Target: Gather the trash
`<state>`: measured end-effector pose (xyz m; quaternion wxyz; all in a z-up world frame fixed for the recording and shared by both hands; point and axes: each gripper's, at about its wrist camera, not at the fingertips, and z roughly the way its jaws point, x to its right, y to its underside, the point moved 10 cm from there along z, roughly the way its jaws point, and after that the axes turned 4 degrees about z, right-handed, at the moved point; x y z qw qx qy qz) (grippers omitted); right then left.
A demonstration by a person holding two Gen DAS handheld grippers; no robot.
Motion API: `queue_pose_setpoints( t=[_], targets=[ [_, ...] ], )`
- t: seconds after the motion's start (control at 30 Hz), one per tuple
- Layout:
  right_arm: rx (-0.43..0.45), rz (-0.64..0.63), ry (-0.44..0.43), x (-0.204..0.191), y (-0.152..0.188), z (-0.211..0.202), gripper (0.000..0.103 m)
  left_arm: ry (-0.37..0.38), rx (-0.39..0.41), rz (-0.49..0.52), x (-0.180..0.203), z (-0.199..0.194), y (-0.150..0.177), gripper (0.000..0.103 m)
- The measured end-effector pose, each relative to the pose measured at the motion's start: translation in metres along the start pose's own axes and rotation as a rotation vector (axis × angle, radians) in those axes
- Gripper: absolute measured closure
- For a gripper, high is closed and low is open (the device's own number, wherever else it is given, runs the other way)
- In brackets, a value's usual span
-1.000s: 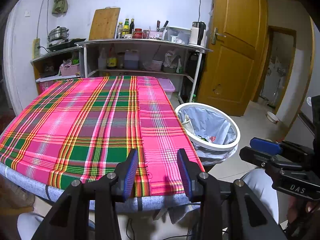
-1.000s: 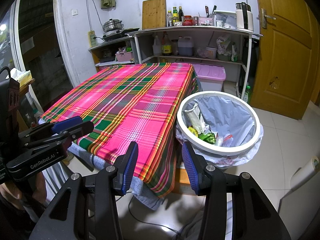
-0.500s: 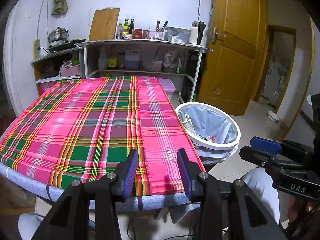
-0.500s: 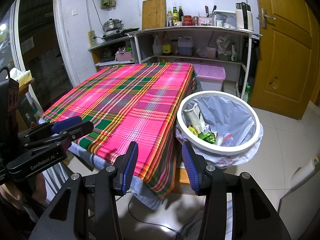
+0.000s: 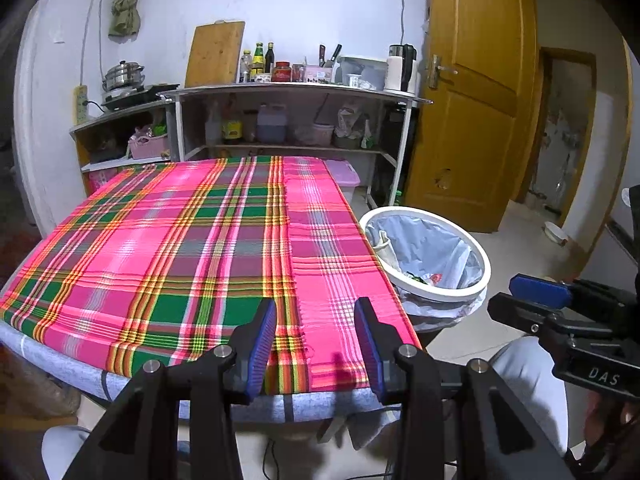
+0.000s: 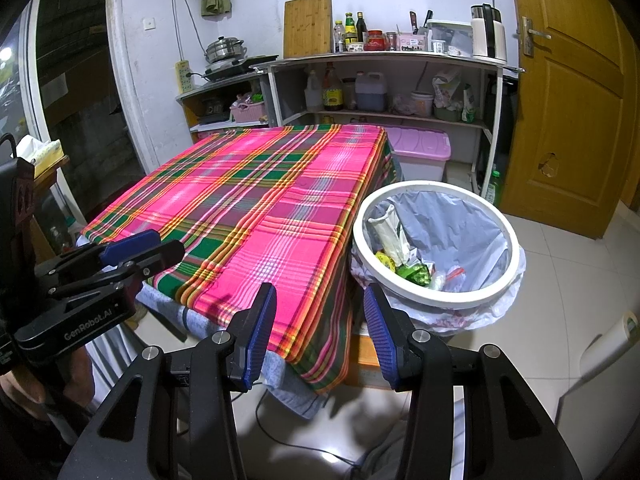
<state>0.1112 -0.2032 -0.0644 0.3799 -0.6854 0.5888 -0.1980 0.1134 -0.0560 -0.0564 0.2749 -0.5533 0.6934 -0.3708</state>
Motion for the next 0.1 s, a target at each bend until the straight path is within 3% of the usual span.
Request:
queue_pose_setpoints(
  t=[0.1],
  targets=[
    [-0.001,0.001,-0.001,0.0009,0.0007,0.0003,0.056,0.003,-0.002,-0.002,-0.0006,-0.0003,0.0002,0.063]
  ],
)
